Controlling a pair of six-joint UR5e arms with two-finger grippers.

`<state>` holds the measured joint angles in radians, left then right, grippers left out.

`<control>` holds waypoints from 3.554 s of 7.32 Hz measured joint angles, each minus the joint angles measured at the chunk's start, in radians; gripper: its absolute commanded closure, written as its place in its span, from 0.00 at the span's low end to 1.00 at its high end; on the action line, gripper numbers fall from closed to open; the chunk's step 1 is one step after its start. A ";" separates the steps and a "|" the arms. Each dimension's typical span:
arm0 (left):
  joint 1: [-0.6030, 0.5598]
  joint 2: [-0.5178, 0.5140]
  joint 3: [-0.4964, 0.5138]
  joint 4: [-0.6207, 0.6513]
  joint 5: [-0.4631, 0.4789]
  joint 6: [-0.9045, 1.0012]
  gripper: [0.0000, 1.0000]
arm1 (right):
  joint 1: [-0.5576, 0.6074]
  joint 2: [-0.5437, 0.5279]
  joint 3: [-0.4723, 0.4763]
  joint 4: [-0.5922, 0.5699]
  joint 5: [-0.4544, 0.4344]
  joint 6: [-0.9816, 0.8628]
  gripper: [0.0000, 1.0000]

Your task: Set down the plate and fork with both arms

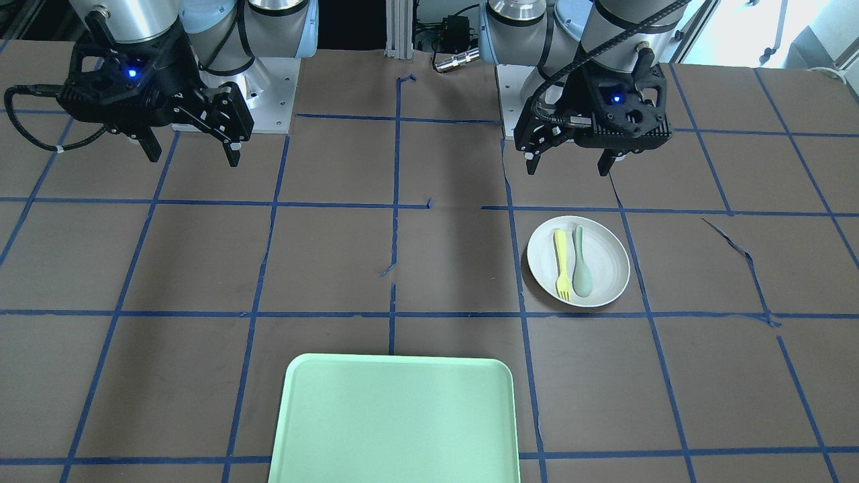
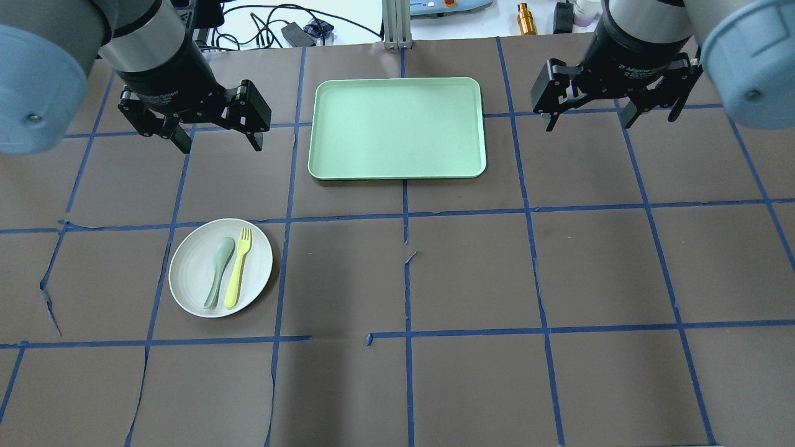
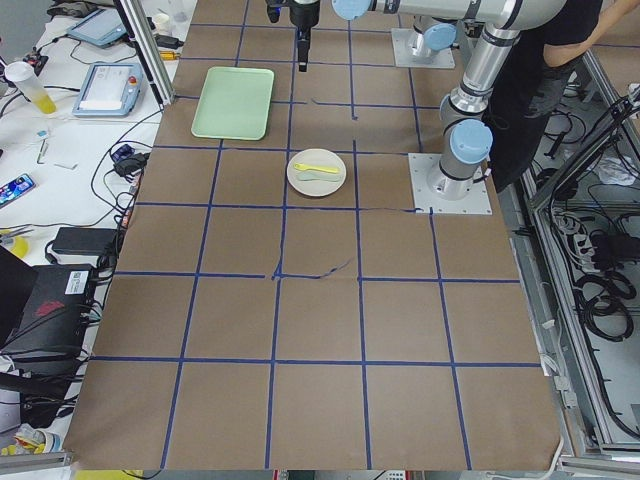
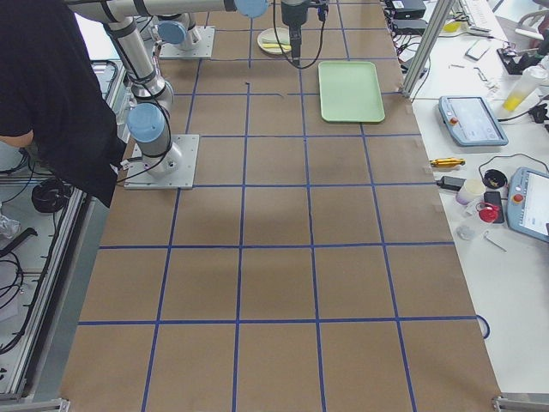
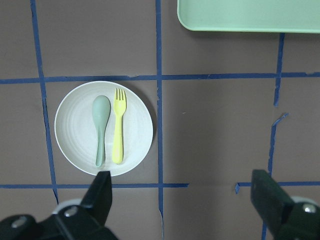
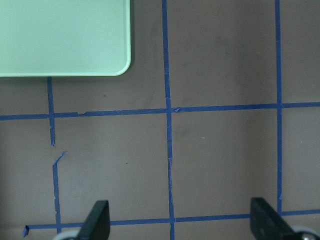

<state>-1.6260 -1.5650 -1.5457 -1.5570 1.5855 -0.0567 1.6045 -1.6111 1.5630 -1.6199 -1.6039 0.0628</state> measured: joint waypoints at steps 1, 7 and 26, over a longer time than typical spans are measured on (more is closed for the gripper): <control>0.000 -0.003 0.000 0.000 0.001 0.001 0.00 | 0.000 0.000 0.000 0.000 -0.003 0.000 0.00; 0.252 -0.055 -0.266 0.207 0.005 0.225 0.03 | 0.000 0.003 0.000 0.000 -0.001 0.000 0.00; 0.608 -0.220 -0.496 0.517 -0.236 0.490 1.00 | 0.000 0.008 0.000 -0.002 -0.001 0.002 0.00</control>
<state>-1.0181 -1.7852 -2.0413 -1.0395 1.3498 0.4336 1.6045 -1.6036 1.5631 -1.6214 -1.6045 0.0644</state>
